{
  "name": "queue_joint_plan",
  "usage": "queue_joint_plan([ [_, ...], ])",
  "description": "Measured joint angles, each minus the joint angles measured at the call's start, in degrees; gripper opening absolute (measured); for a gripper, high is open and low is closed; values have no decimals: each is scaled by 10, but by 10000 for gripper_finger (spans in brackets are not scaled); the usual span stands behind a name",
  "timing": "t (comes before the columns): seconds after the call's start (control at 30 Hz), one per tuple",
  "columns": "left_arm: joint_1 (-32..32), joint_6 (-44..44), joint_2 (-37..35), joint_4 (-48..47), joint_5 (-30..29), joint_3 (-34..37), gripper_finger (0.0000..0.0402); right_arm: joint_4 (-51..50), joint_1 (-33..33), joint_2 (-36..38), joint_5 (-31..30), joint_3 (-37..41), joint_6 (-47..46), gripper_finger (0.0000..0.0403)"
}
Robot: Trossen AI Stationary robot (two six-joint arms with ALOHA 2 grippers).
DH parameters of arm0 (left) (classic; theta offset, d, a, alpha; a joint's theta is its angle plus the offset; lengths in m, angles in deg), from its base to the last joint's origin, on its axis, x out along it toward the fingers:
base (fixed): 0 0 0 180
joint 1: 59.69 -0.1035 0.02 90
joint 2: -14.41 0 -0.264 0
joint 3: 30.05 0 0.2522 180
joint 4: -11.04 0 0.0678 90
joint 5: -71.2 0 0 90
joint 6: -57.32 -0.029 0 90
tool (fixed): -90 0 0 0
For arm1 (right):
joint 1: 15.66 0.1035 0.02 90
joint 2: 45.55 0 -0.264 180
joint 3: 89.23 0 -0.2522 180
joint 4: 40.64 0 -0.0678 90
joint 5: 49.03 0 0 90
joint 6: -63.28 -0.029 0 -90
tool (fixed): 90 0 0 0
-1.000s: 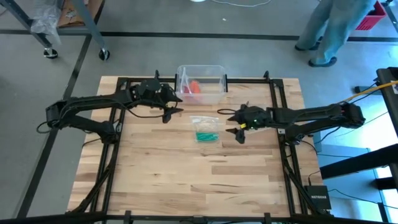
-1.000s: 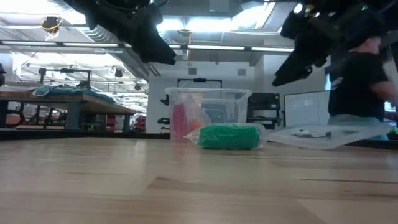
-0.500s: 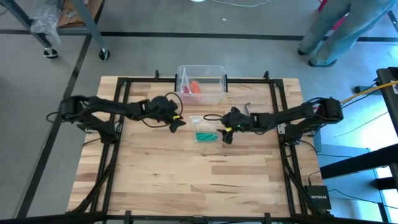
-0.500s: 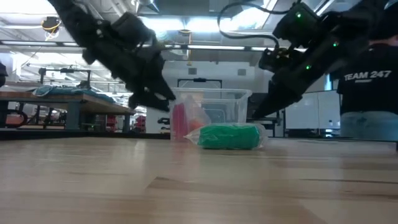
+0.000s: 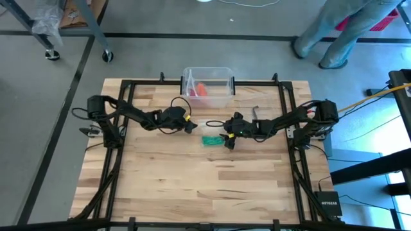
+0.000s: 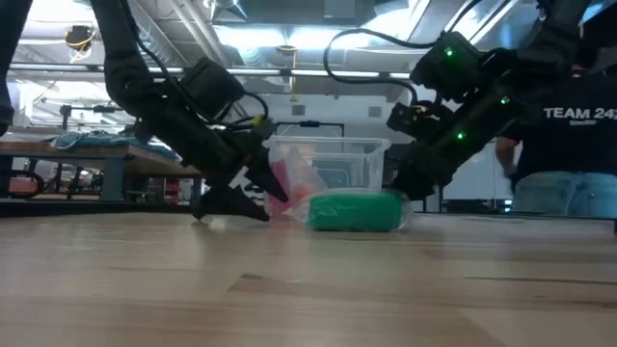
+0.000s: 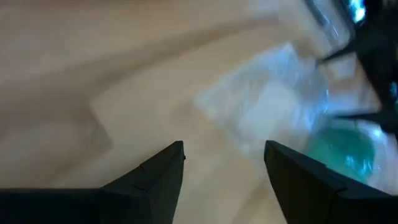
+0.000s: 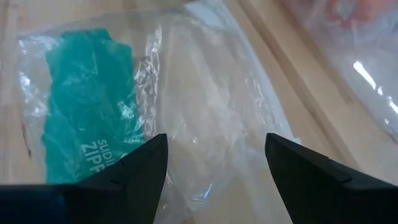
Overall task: Roll bandage
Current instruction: Put the bagged bandage into the transparent bin
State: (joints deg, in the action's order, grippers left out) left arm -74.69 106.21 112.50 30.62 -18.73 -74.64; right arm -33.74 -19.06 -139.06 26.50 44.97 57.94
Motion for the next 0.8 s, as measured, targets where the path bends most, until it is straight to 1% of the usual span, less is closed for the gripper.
queue_joint_plan([
  [0.13, 0, 15, 23, 37, -8, -4, 214, 8, 0, -3, 1, 0, 10, 270],
  [0.23, 3, 15, 34, 42, -12, -14, 214, 15, 0, -9, 1, 0, 10, 270],
  [0.37, 10, 2, 44, 35, -3, -33, 214, 30, 0, -22, 6, 0, 10, 270],
  [0.47, 15, 1, 51, -9, -1, -51, 214, 34, 0, -27, 12, 0, 10, 270],
  [0.57, 23, -26, 56, -16, -2, -58, 214, 34, 0, -28, 15, 0, 10, 270],
  [0.8, 48, -119, 57, 118, -2, -57, 212, 34, 0, -28, 16, 0, 10, 270],
])
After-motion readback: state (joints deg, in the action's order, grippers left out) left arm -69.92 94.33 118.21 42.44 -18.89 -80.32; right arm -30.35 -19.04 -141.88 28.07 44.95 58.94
